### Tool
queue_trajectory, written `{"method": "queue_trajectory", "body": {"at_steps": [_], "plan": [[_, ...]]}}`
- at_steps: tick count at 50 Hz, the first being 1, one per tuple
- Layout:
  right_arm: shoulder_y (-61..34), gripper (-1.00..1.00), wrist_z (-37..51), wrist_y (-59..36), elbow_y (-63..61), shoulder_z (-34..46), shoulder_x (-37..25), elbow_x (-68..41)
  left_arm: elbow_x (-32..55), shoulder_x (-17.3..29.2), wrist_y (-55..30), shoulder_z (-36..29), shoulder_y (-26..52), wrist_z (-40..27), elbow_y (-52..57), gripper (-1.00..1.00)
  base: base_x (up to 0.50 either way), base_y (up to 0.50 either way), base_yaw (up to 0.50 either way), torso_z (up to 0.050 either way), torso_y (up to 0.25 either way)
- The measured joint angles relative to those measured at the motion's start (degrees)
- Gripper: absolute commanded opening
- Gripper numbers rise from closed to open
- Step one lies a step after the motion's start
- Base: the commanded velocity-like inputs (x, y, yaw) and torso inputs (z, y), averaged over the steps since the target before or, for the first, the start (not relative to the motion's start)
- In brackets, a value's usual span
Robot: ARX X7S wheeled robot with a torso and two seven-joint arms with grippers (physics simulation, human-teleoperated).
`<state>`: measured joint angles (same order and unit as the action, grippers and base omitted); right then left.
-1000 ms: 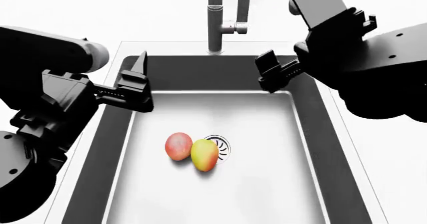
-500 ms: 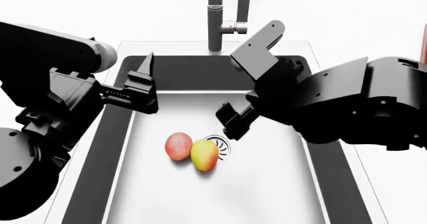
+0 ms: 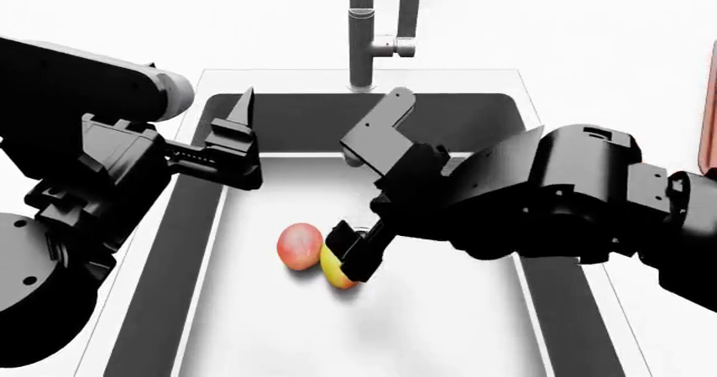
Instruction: Pick up the fruits and vegetables and place them in the sink. Turn on the sink faucet to wash them. Then turn the sink off and put them in the tray.
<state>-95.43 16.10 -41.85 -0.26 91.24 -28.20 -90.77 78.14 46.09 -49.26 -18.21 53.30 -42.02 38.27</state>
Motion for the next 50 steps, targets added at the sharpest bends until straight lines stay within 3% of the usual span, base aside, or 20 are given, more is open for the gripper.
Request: {"method": "queue_trajectory", "body": {"at_steps": [50], "plan": [[8.8, 1.0, -11.6, 1.0, 14.7, 4.6, 9.2, 4.3, -0.6, 0.1, 0.4, -0.8, -0.1, 0.1, -0.1, 1.0, 0.0, 0.0, 0.0, 0.0, 0.0]]}}
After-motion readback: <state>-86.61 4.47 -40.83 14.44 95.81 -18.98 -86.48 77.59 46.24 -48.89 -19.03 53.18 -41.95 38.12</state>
